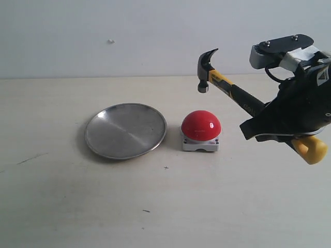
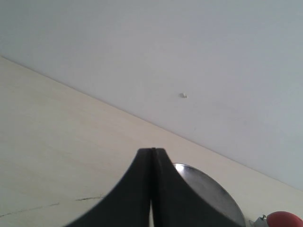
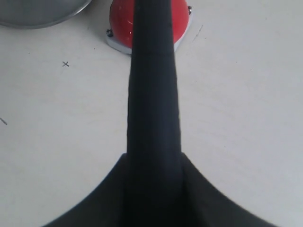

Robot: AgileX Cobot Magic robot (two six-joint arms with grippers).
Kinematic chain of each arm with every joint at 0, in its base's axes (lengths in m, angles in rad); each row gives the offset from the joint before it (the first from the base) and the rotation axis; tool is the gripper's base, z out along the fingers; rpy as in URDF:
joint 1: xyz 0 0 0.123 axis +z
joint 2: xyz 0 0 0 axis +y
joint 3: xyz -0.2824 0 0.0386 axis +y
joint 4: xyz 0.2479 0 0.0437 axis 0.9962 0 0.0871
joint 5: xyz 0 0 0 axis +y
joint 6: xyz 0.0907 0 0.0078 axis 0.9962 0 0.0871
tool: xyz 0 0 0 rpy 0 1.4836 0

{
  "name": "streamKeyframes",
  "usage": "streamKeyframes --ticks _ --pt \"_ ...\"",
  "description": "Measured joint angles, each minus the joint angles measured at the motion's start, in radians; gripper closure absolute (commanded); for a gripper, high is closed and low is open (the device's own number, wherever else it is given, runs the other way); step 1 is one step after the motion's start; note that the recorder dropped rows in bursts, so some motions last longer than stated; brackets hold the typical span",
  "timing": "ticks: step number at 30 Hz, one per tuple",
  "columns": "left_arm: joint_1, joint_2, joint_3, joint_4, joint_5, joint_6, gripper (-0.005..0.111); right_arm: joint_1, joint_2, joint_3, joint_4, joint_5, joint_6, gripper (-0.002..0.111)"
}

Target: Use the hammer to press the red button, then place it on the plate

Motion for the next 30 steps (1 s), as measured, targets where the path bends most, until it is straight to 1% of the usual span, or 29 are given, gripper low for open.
streamKeyframes --ticks 9,14,18,27,30 --pt "0.000 0.000 0.000 0.000 0.000 0.000 0.107 0.000 0.041 0.010 0.015 0.048 0.000 0.108" --pt "0.000 0.000 0.000 0.000 0.000 0.000 0.107 0.000 0.045 0.017 0.026 0.031 -0.006 0.108" --pt "0.000 0.000 0.000 0.000 0.000 0.000 0.107 0.000 0.027 0.019 0.026 -0.008 -0.006 0.108" --pt "0.000 0.000 0.000 0.000 0.000 0.000 0.107 0.000 -0.063 -0.053 0.028 -0.010 -0.009 0.108" --pt "0.000 0.000 0.000 0.000 0.000 0.000 0.107 0.000 -0.059 -0.060 0.028 0.009 -0.009 0.108"
